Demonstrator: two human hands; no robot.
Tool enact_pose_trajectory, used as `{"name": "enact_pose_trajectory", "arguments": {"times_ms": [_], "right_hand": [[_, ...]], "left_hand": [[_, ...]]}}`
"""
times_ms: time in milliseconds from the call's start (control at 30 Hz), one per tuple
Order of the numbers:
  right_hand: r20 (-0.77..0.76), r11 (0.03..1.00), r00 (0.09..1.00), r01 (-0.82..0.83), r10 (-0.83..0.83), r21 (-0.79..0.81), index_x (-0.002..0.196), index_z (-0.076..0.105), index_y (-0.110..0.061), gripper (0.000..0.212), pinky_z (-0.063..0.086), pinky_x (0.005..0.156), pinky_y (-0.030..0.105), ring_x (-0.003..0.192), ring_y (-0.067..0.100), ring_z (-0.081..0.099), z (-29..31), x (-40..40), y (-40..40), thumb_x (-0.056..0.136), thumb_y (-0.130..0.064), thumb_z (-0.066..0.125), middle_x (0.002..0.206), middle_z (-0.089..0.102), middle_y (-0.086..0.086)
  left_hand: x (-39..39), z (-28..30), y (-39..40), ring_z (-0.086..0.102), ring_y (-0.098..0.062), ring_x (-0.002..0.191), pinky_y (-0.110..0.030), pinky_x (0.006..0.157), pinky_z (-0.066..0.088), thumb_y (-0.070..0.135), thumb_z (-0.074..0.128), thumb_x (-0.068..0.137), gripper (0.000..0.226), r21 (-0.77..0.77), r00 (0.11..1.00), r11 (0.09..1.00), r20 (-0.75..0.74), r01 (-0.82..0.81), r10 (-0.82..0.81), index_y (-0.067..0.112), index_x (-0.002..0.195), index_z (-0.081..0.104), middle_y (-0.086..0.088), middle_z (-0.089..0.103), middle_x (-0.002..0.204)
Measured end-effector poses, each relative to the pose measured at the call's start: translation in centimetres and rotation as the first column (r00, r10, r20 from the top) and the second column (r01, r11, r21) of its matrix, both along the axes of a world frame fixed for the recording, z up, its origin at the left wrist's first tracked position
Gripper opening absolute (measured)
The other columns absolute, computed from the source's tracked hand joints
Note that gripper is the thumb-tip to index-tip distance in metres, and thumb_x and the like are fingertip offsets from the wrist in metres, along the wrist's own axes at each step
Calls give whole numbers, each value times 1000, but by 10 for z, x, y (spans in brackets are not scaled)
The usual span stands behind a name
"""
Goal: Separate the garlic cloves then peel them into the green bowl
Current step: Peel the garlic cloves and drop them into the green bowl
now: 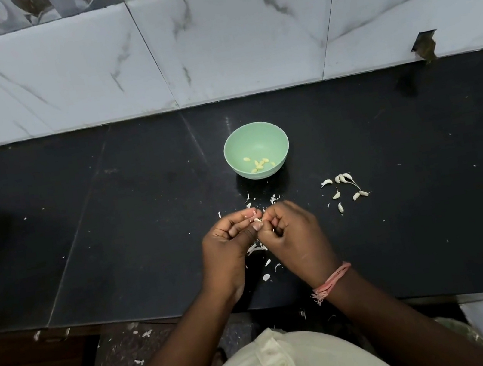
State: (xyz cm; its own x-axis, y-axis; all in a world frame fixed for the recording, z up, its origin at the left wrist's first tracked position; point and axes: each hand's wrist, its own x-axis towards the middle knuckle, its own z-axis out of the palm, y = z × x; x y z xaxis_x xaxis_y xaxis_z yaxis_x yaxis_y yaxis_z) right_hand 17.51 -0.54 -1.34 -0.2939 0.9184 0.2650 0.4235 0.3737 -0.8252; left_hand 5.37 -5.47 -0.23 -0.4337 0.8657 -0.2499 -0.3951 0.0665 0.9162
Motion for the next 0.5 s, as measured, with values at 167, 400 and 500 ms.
{"name": "enact_pose_trajectory", "arguments": {"times_ms": [167,400,500], "right_hand": [[-23,997,1000,4,-6,-76,72,58,-13,16,34,57,9,63,5,49,-1,0,-2,78,-6,71,70,50,-11],[-41,988,999,7,-13,-157,75,62,-12,12,34,57,9,61,5,51,-5,0,-5,80,-6,71,68,52,-10],[-39,980,999,29,-37,-199,75,62,-14,11,38,57,14,59,6,52,-8,-2,-4,81,-10,71,66,55,-9]], "left_hand": [[4,3,1,73,-23,95,-27,84,60,-13,61,86,25,-24,973,1000,229,-13,18,-5,109,68,-20,75,103],[5,6,2,75,-21,92,-28,78,62,-14,65,85,27,-88,952,996,303,-27,52,-1,108,68,-17,76,103],[4,6,2,75,-21,93,-26,73,61,-15,62,87,27,-84,956,996,289,-24,48,-1,109,68,-16,76,105]]}}
